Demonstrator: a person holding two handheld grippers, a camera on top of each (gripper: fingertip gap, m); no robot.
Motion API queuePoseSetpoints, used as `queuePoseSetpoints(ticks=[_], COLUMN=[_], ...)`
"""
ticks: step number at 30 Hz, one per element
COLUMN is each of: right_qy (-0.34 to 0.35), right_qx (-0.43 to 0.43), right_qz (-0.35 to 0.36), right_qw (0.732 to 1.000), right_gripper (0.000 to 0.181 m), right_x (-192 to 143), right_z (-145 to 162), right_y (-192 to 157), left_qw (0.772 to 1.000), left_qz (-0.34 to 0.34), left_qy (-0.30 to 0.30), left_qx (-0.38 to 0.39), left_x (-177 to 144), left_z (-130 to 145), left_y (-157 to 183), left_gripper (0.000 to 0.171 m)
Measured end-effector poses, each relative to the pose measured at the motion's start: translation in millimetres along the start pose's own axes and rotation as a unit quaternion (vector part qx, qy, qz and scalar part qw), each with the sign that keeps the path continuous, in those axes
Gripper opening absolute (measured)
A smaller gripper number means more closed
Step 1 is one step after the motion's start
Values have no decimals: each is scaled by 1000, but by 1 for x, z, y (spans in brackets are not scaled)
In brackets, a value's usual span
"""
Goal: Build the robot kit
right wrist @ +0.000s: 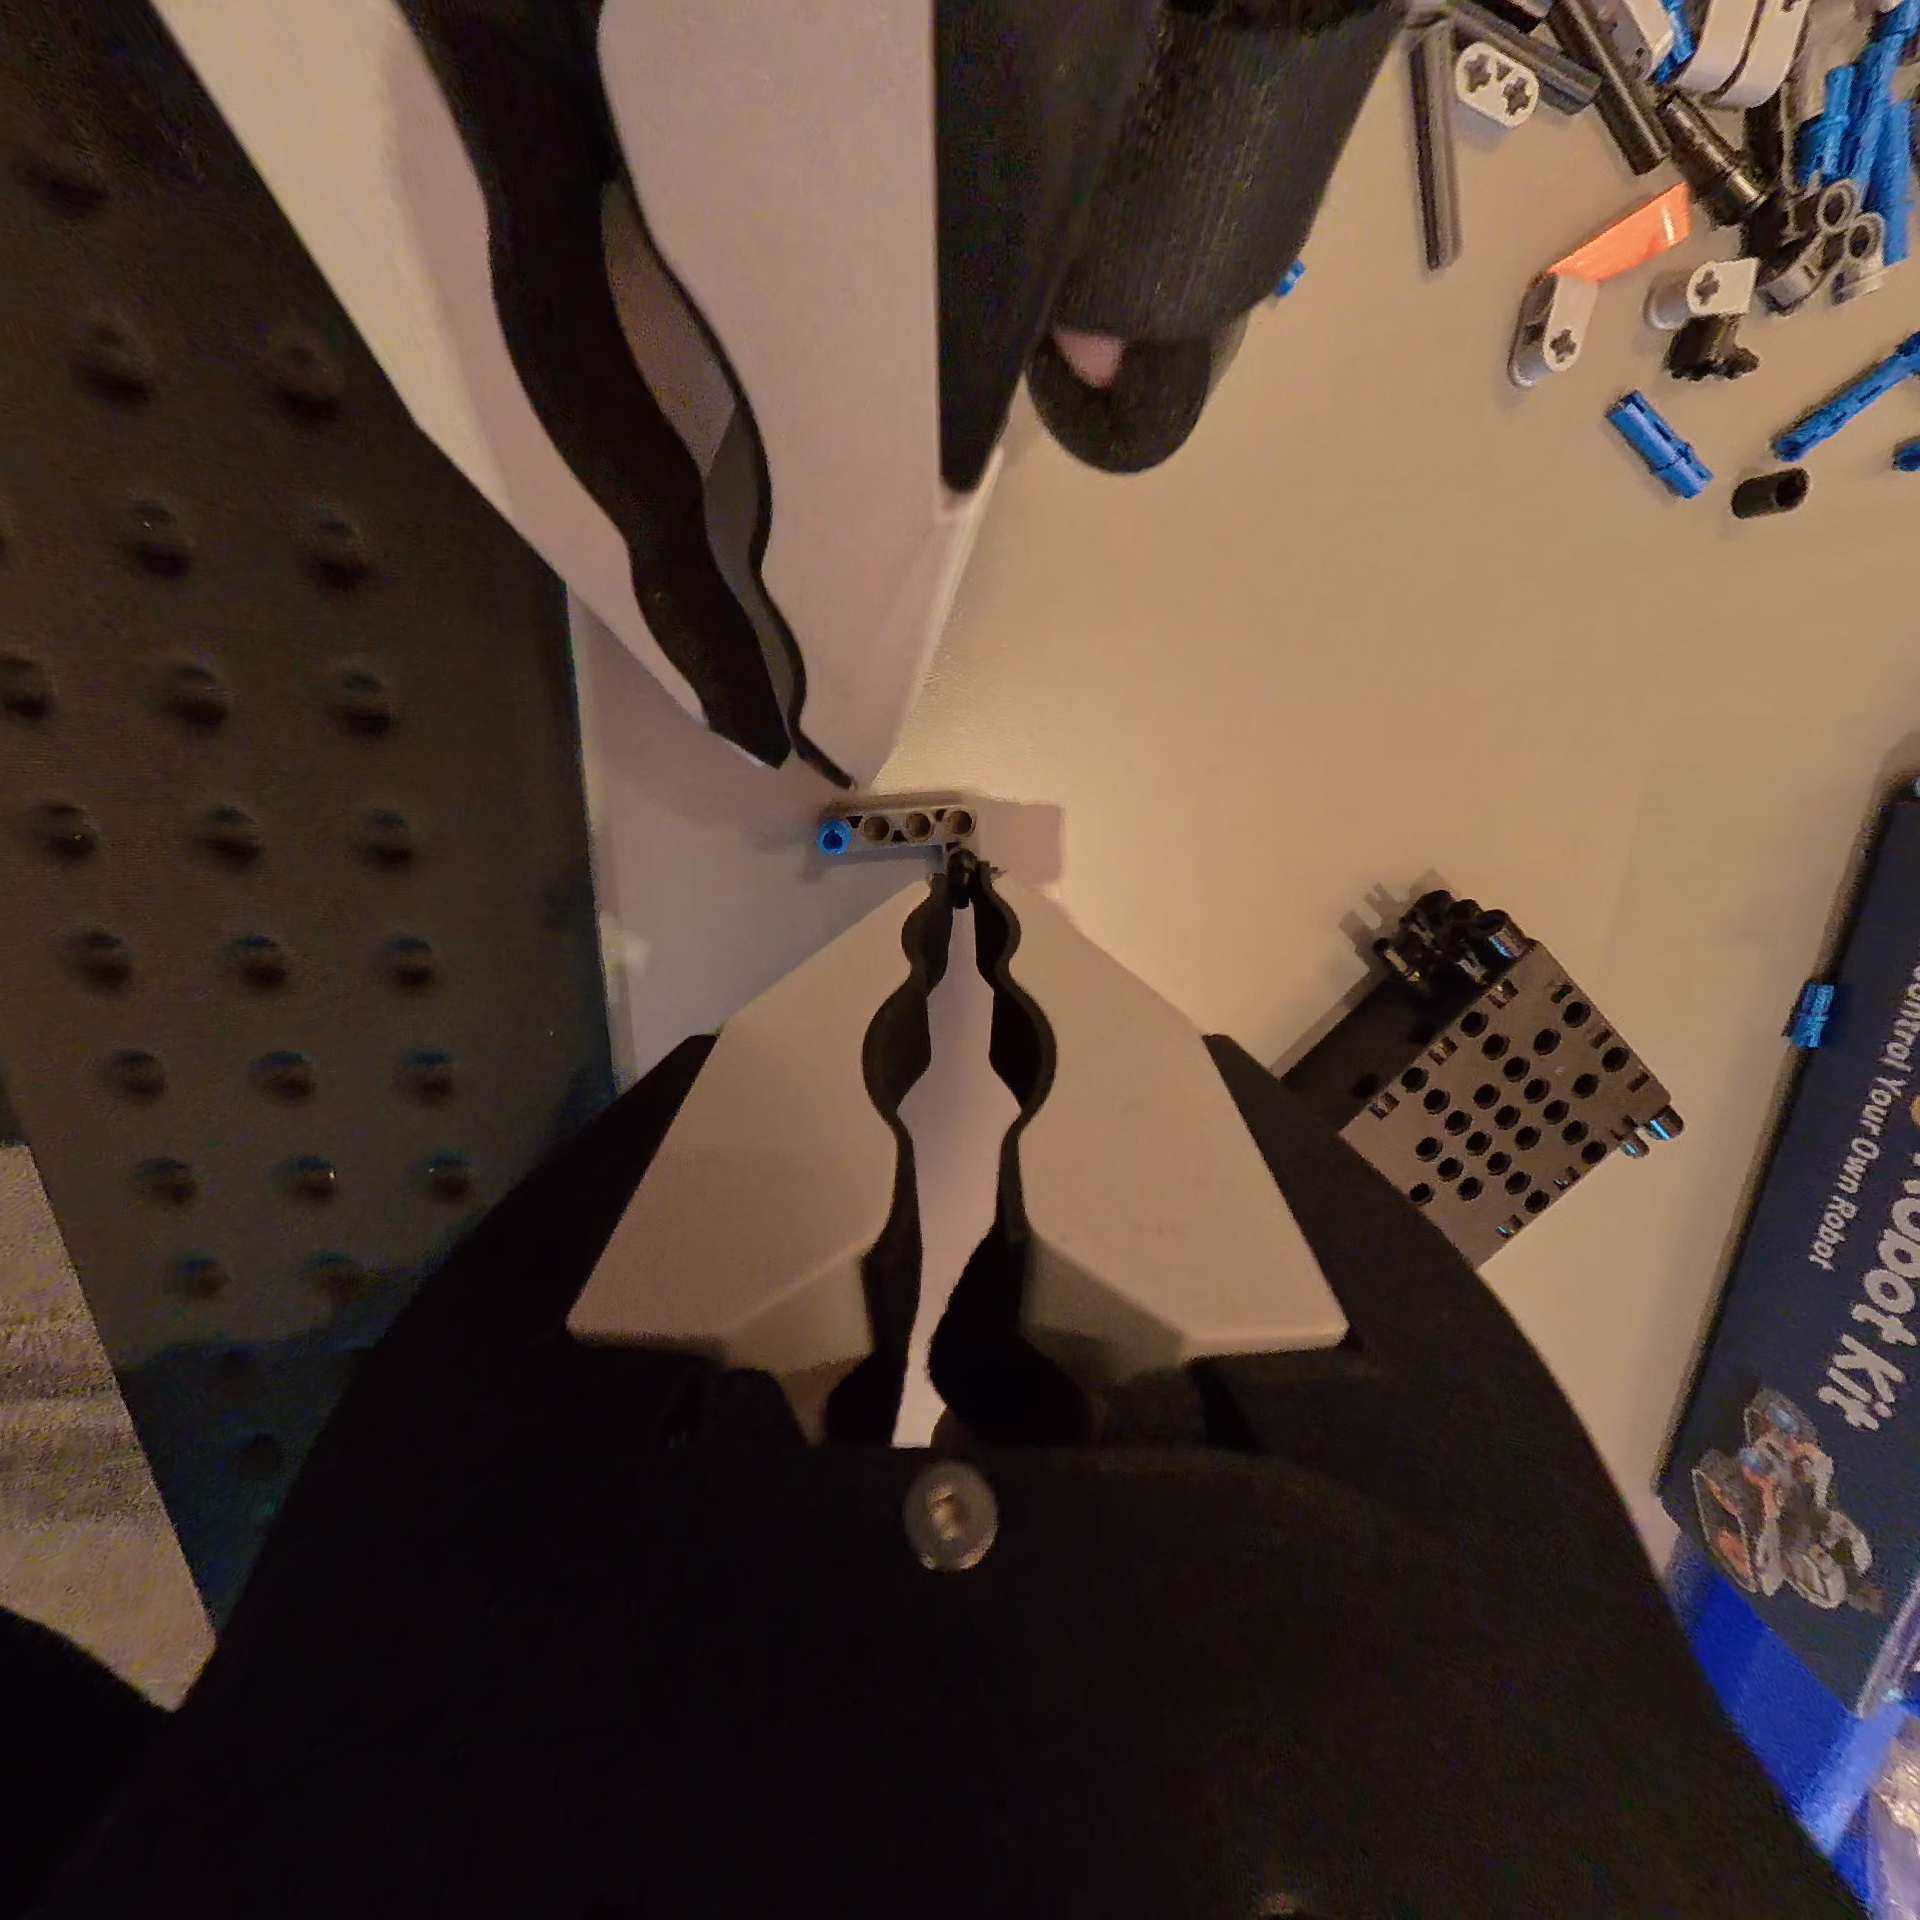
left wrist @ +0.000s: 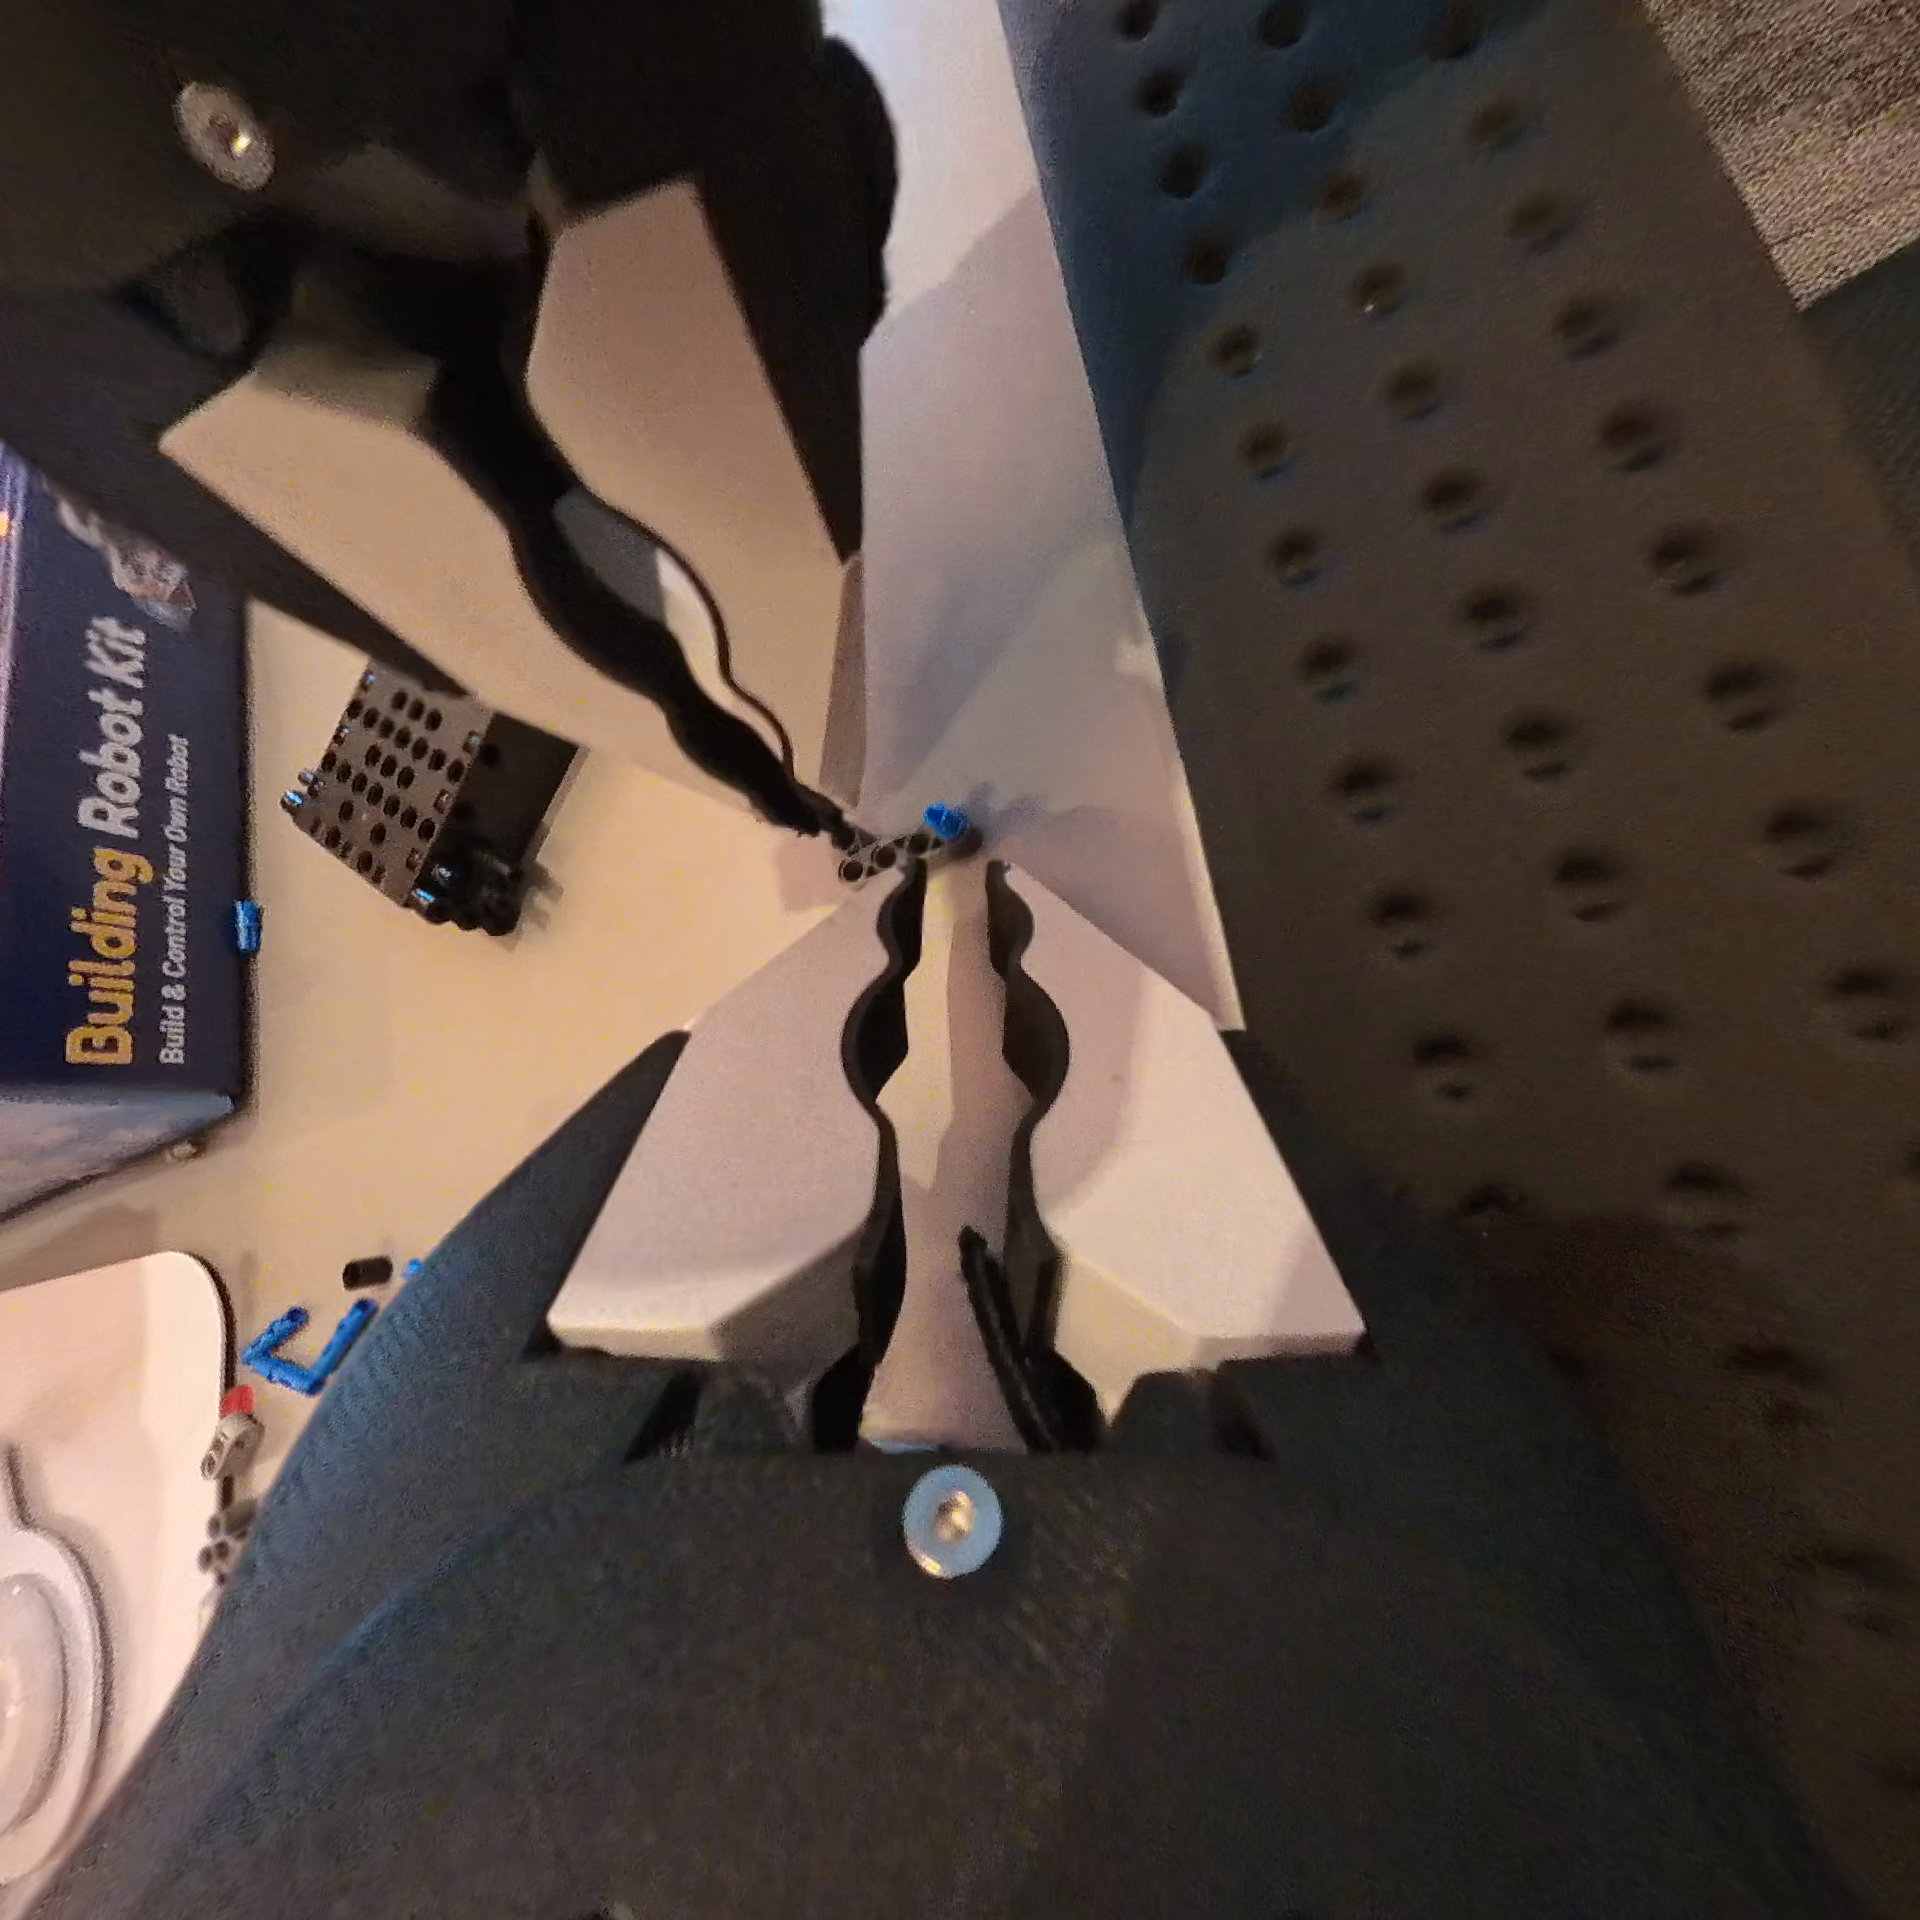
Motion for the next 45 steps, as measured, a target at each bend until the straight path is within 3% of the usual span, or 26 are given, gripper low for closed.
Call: queuePoseSetpoints(ticks=[3,20,39,45], right_qy=[-25,-87,-135,-107], right_qx=[-9,-38,-56,-37], right_qz=[-5,-19,-25,-40], right_qw=[1000,995,989,993], right_gripper=[2,2,2,2], right_x=[-1,-1,4,4], right_z=[-3,-13,-23,-23], right_y=[1,0,-1,1], left_qw=[1000,1000,1000,1000], left_qz=[-7,-22,-20,-20], left_qy=[-24,-17,-10,-8], left_qx=[17,9,1,0], left_x=[9,15,17,17], left_z=[3,2,2,3], left_y=[3,5,3,2], left_gripper=[12,0,0,0])
Point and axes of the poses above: each gripper's, where its closed fingertips meet, x out along the fingers, z out of its underside, y = z × x across the jaws, the point moved 5 cm from there along -x, back along the fingers, and after that the axes turned 14 degrees about -y, right-handed, at the moved point
